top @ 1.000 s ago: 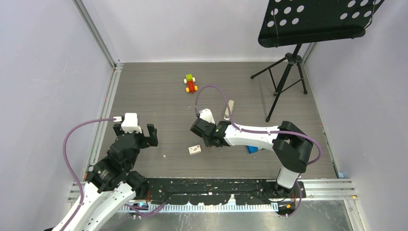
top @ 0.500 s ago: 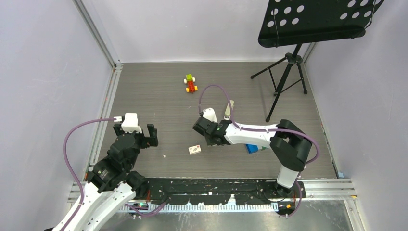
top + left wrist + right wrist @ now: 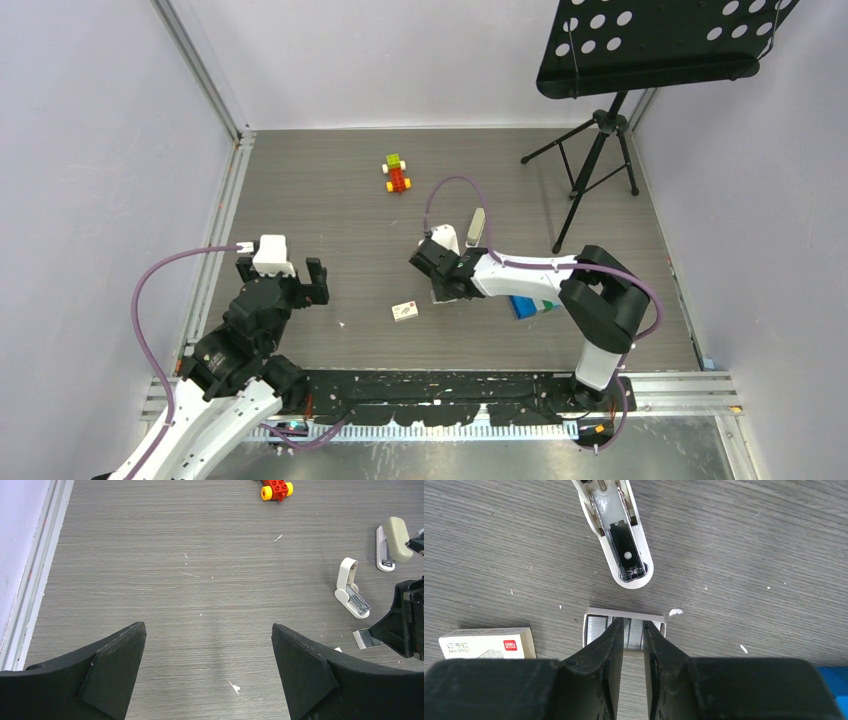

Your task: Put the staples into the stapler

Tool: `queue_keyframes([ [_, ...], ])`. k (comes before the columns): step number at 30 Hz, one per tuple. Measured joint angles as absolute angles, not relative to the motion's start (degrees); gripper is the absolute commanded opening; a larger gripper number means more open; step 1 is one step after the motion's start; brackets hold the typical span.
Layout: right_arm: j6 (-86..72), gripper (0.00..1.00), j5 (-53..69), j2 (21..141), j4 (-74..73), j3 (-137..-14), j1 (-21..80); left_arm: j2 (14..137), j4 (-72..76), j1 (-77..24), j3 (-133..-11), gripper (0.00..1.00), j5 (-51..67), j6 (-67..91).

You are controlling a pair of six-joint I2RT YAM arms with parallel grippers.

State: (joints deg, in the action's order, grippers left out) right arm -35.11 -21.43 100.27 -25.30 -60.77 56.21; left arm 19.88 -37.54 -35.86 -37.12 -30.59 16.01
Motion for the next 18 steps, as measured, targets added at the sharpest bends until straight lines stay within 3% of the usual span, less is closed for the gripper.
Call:
queue_keyframes([
  [6, -35.31, 0.21, -20.97, 100.25, -24.77, -60.60, 56.03, 19.88, -37.54, -35.83, -37.12, 0.99, -30.37, 16.01],
  [13, -35.42, 0.02, -20.21, 100.25, -24.01, -60.49, 56.01, 19.88, -37.54, -35.75, -37.10, 0.99, -30.35, 16.01],
  [18, -35.51, 0.00, -20.03, 100.22, -23.94, -60.42, 55.75, 19.90, -37.54, -35.70, -37.04, 0.99, -30.28, 16.01],
])
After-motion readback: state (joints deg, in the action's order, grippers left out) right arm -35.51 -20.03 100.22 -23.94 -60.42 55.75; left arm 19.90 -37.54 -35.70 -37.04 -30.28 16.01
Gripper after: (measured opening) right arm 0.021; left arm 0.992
